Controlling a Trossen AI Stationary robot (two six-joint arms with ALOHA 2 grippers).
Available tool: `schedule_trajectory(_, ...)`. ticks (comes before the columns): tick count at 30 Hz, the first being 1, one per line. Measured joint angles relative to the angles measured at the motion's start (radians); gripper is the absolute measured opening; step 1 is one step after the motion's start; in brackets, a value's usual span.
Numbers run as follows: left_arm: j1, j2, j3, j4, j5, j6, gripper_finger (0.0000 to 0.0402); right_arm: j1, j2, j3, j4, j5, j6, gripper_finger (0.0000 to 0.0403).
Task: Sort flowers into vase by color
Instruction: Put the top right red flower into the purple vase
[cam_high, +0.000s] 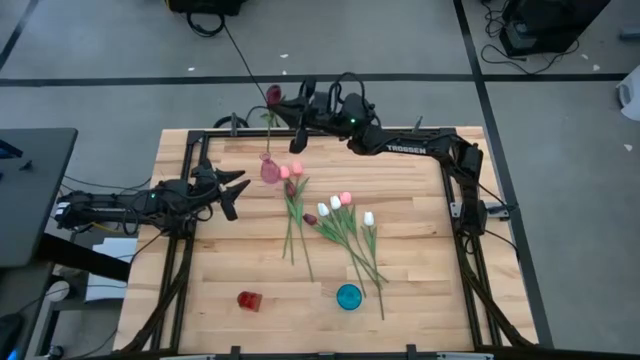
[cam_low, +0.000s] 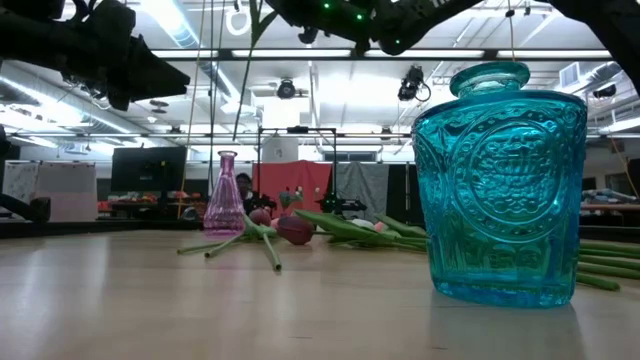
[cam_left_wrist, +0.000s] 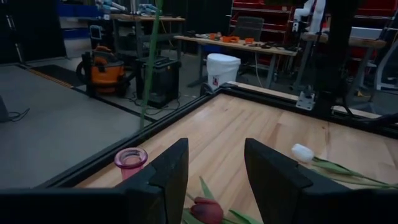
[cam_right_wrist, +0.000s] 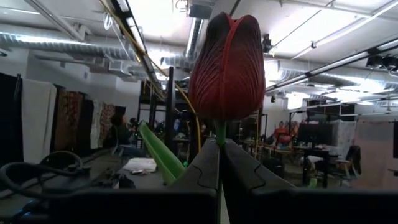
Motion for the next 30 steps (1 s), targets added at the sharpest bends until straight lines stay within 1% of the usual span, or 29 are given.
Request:
schedule_trajectory(5,0.0,0.0,0.0,0.006,0.0,0.001,0.0163,0.006,0.0,0.0,0.004,0.012,-0.003,0.0014)
schedule_trajectory(9,0.0,0.0,0.0,0.016,0.0,0.002,0.0163,0.021,0.049,0.001,0.086,0.052,-0.02,0.0014)
schedule_trajectory(11,0.0,0.0,0.0,0.016,0.0,0.005,0.0163,0.023,0.073,0.0,0.091,0.058,-0.021,0.0014)
schedule_trajectory(21,0.0,0.0,0.0,0.01,0.0,0.003,0.0163,-0.009,0.076,0.0,0.076,0.019,0.022,0.0014)
schedule_trajectory(30,0.0,0.0,0.0,0.011,0.0,0.002,0.0163,-0.01,0.076,0.0,0.123,0.019,0.021,0.0014)
